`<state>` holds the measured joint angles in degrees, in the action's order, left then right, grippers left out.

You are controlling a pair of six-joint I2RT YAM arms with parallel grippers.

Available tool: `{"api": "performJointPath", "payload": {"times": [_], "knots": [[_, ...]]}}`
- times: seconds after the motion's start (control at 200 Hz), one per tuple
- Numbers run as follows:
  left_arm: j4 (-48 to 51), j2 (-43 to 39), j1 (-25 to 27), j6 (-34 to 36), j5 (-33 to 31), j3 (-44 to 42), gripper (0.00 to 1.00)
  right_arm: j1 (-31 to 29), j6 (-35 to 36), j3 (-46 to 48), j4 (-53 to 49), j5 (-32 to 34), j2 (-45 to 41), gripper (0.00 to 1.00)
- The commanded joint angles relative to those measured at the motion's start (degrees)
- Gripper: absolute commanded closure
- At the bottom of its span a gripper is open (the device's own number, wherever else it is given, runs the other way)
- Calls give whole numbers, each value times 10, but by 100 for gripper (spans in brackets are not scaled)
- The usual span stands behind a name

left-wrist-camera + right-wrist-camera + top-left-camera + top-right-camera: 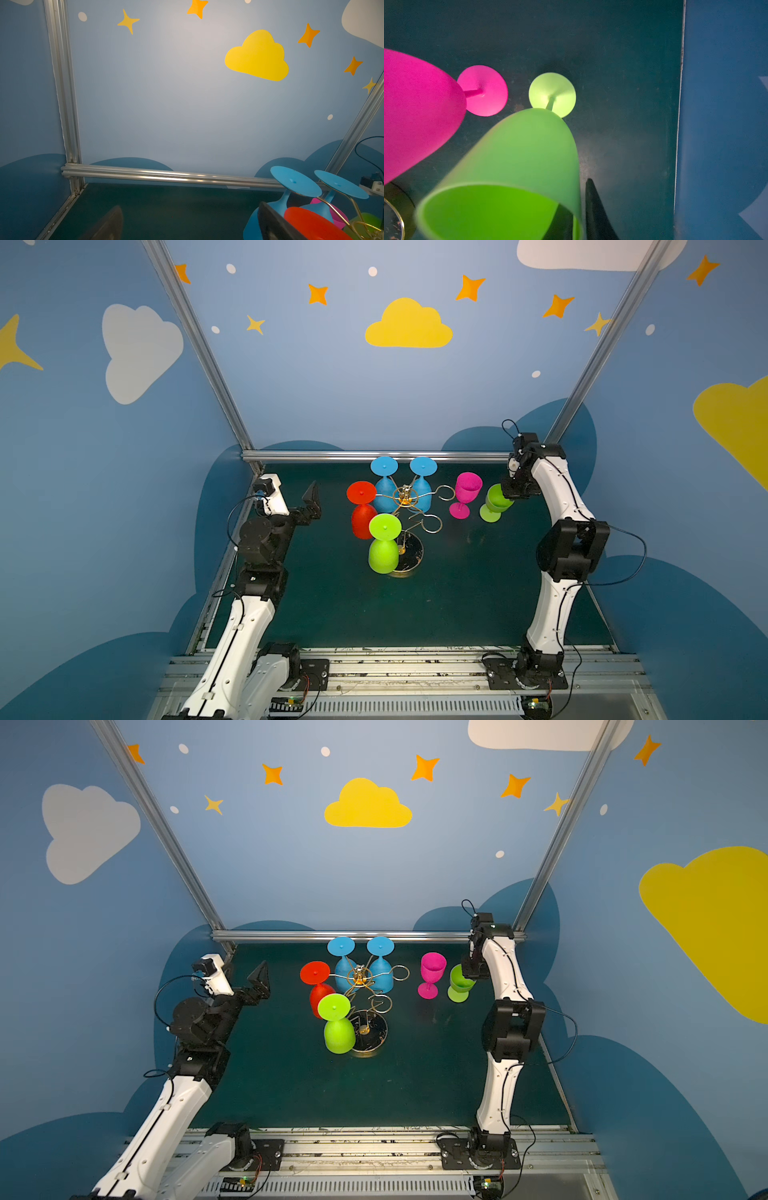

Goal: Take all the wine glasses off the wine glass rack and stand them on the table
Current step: 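Open the right gripper and lift it off the lime-green glass, then move the right gripper toward the lime-green glass hanging on the rack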

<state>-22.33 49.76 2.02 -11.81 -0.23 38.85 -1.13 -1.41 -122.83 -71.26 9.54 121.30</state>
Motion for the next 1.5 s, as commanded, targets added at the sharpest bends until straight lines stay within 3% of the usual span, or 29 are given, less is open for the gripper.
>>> {"api": "performJointPath", "payload": {"times": [0.0,0.295,0.541,0.661,0.716,0.786,0.861,0.926,1.202,1.492], "knots": [[-1,-7,0,4,-9,-3,0,8,-10,-20,-25,-18,2,82],[5,-7,1,4,-18,-1,0,30,-29,-53,-30,-72,-26,72],[6,-3,-1,-4,-21,-1,0,36,-57,-45,0,-149,-128,69],[6,-4,0,-4,-26,-3,0,35,-94,31,73,-265,-217,69],[8,-4,-1,-6,-25,-2,0,33,-95,104,139,-333,-273,69],[7,-8,-2,-6,-20,-1,0,24,-110,216,249,-370,-355,68],[6,-5,-1,-4,-24,-3,0,4,-175,333,359,-357,-451,66],[12,0,-2,-12,-32,-1,0,-11,-198,393,394,-356,-515,63],[14,-3,-5,-18,-36,0,0,-87,-250,523,381,-351,-680,61],[14,0,-8,-30,-34,-1,0,-185,-310,608,345,-310,-783,64]]}}
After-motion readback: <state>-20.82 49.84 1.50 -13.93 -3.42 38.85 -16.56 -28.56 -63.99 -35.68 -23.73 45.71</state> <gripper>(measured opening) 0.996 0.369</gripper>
